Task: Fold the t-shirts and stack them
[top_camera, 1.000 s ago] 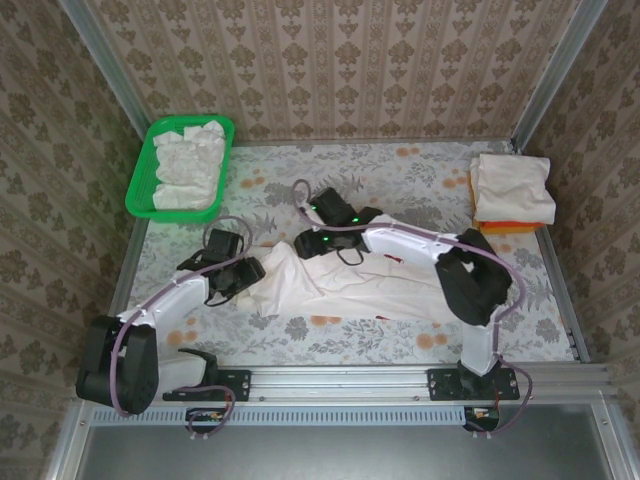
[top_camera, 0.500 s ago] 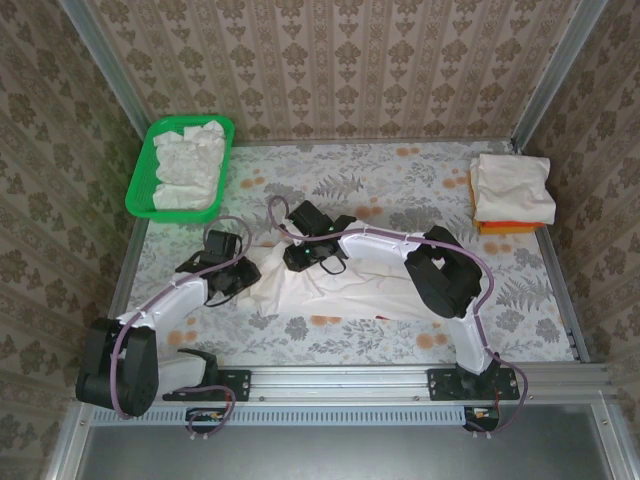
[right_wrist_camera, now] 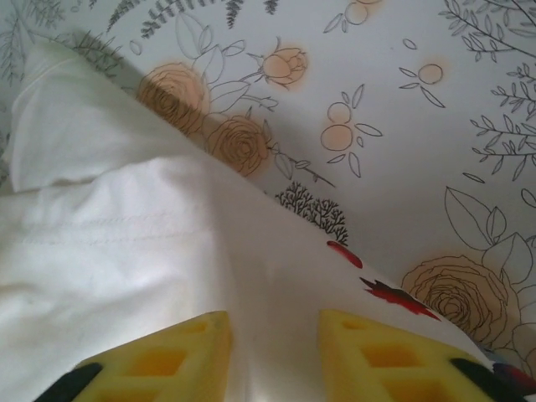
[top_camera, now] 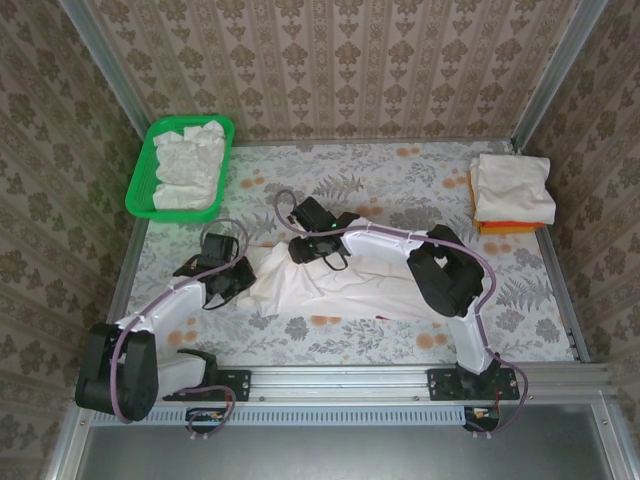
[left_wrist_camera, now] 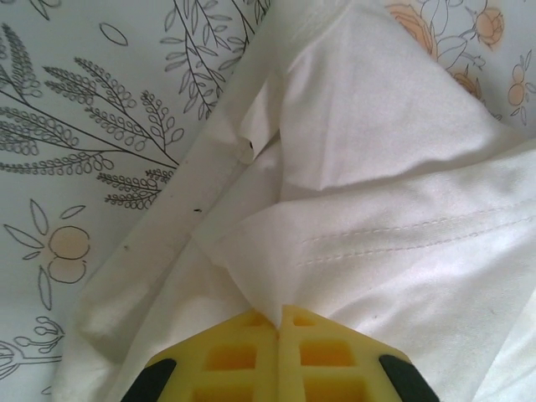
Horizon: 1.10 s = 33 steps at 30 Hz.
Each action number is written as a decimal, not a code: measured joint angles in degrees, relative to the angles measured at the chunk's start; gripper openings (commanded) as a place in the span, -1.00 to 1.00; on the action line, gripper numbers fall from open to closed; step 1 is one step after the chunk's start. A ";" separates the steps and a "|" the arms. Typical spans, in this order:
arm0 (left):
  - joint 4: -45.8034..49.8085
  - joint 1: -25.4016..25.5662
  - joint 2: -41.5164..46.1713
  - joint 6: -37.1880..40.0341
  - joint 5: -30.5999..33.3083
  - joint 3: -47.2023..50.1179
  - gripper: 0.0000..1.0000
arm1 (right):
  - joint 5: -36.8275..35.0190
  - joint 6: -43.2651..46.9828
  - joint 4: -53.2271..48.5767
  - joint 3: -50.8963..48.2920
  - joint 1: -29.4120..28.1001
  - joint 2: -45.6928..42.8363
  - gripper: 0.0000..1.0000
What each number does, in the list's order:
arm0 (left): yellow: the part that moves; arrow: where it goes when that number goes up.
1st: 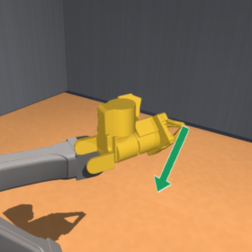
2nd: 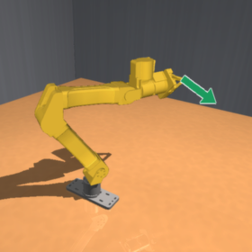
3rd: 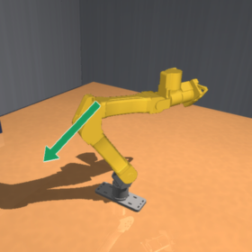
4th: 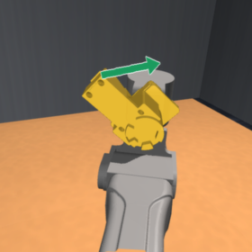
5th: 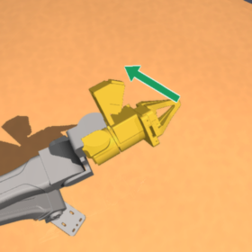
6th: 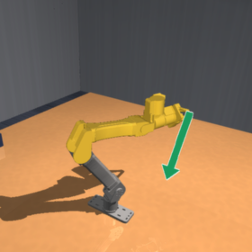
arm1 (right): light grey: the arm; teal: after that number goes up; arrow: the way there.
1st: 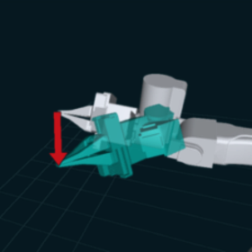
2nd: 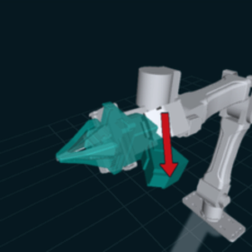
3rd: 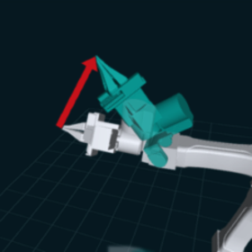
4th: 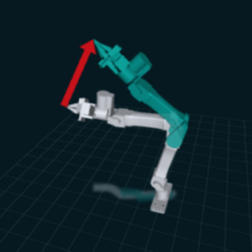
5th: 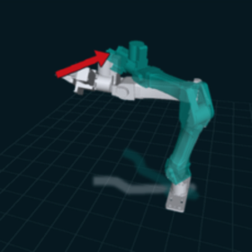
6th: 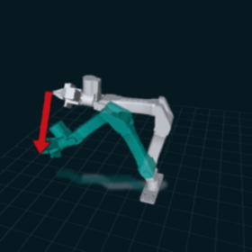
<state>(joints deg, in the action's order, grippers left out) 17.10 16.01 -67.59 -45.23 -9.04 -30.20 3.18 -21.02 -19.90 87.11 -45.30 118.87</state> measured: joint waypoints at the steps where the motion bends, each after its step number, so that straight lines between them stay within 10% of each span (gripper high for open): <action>1: 0.00 -0.04 0.20 0.00 0.02 0.00 -1.00 | 0.07 -0.24 0.00 0.17 0.04 0.26 -0.80; 6: 0.02 -0.35 0.66 0.04 0.00 0.02 -1.00 | 0.46 -0.37 -0.09 0.20 0.04 0.76 -1.00; 10: 0.09 -0.35 0.70 0.28 0.00 0.02 -1.00 | 0.90 -0.61 0.00 0.20 0.04 0.74 -0.47; 33: 0.15 -0.35 -0.22 1.95 -0.24 0.02 -1.00 | 8.59 -4.90 4.07 -3.67 0.04 -0.85 -0.04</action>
<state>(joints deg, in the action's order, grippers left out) 17.26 15.66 -67.81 -43.29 -9.28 -30.17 11.77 -25.91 -15.84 83.44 -45.25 118.02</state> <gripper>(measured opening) 0.056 0.469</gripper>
